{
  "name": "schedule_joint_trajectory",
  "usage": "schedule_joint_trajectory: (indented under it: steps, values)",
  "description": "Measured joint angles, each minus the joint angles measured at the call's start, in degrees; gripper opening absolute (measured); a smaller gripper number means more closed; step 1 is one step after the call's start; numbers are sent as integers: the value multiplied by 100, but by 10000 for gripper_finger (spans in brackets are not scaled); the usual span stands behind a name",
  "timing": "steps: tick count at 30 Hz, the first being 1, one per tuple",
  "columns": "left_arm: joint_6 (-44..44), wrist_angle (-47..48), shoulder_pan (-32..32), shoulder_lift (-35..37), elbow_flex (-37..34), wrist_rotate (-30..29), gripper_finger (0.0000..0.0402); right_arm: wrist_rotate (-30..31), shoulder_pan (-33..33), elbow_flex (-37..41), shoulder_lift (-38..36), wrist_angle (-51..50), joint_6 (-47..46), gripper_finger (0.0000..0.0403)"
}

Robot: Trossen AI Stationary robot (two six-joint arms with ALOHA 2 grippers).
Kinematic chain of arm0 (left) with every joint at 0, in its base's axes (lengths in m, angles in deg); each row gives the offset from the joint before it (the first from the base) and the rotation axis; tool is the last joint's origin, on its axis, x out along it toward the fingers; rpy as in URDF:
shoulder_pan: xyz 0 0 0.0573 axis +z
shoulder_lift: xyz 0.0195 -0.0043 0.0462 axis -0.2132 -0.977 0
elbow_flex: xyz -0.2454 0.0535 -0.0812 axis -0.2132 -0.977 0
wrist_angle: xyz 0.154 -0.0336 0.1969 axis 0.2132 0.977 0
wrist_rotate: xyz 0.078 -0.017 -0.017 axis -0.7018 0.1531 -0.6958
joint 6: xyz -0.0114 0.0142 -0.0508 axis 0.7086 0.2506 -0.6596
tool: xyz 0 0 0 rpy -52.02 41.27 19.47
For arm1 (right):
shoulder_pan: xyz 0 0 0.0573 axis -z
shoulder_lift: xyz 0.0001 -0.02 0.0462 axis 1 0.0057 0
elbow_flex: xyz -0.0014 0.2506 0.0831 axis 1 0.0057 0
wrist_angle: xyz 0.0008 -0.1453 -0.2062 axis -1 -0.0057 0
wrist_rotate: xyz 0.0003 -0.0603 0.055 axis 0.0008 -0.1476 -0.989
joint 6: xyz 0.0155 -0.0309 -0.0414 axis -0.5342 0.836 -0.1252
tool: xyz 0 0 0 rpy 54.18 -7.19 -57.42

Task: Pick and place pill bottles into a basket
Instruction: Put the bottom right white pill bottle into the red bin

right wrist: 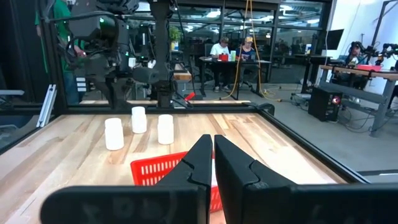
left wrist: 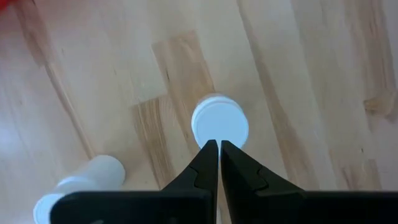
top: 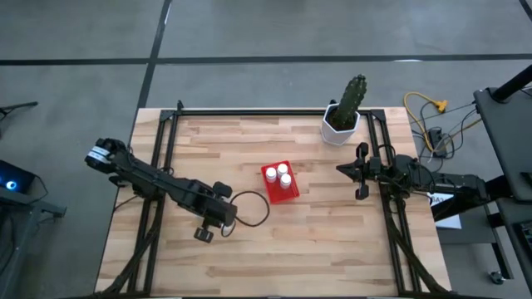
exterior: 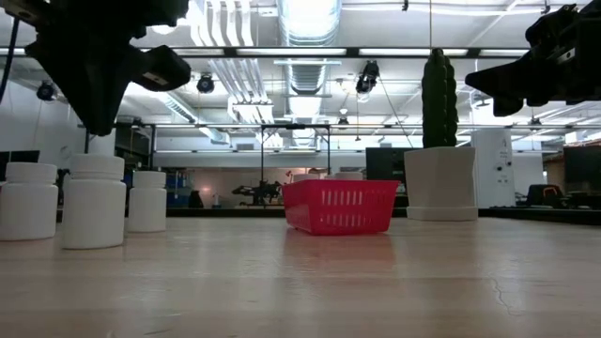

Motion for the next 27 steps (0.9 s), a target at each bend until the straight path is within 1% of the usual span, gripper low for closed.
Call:
schedule_joint_trajectory:
  steps: [4, 27]
  values:
    - [-149, 86, -9, 4, 43, -4, 2, 0, 0, 0, 0, -1, 0, 9]
    - [-301, 73, -26, 42, 11, -2, 2, -1, 0, 0, -1, 1, -1, 8]
